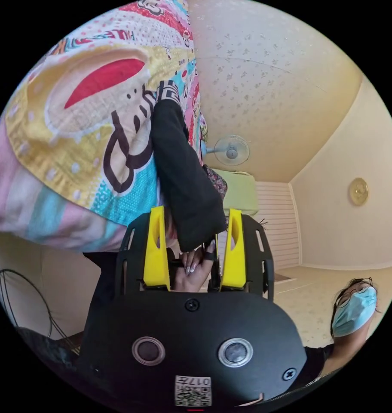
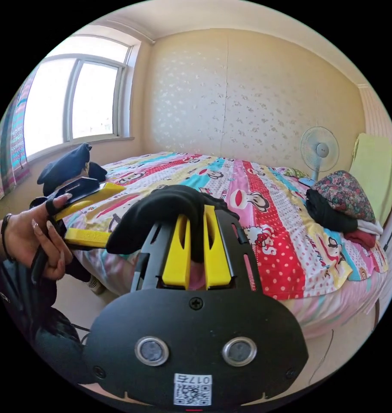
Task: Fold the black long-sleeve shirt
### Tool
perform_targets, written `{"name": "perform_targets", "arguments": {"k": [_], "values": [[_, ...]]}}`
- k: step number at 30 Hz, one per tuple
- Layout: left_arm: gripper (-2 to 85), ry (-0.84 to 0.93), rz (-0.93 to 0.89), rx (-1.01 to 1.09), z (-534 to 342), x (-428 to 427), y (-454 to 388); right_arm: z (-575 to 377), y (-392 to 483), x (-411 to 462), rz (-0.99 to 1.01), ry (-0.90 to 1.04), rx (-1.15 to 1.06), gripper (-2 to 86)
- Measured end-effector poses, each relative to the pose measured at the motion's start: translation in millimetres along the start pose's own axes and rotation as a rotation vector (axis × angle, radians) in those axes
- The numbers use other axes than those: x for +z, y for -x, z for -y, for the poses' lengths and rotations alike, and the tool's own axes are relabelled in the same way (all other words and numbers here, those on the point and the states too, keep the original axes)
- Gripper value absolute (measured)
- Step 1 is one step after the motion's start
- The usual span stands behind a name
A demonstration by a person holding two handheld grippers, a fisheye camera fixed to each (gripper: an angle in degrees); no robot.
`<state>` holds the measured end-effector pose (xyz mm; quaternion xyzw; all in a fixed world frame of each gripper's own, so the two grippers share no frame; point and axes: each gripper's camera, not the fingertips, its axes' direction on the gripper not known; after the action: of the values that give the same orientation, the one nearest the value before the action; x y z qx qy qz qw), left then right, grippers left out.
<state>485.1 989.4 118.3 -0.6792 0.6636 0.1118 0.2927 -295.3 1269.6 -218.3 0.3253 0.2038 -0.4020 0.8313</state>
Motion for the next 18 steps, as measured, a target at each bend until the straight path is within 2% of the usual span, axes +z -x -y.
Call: {"name": "perform_targets", "arguments": {"k": [3,6,7,10,13,16,18], "values": [[19.4,-0.003,-0.069,-0.037,-15,-10,22,22,13,-10,-0.013,-0.005,-0.044,6.0],[17.1,-0.058,-0.265,-0.109,-14,-14,43,43,31,-21,-0.031,-0.018,-0.121,5.9],[15.3,-0.037,-0.375,-0.125,-9,-9,48,47,34,-24,-0.033,-0.019,-0.137,5.9],[10.2,0.093,-0.54,-0.162,-1,3,50,61,44,-37,-0.076,-0.019,-0.179,5.9],[6.6,0.15,-0.644,-0.151,0,-8,40,71,44,-58,-0.078,-0.031,-0.204,5.9],[6.3,0.155,-0.66,-0.061,4,-38,11,88,49,-81,-0.055,-0.035,-0.249,5.9],[6.3,0.165,-0.644,-0.001,10,-60,-9,112,55,-92,0.037,-0.032,-0.24,5.9]]}}
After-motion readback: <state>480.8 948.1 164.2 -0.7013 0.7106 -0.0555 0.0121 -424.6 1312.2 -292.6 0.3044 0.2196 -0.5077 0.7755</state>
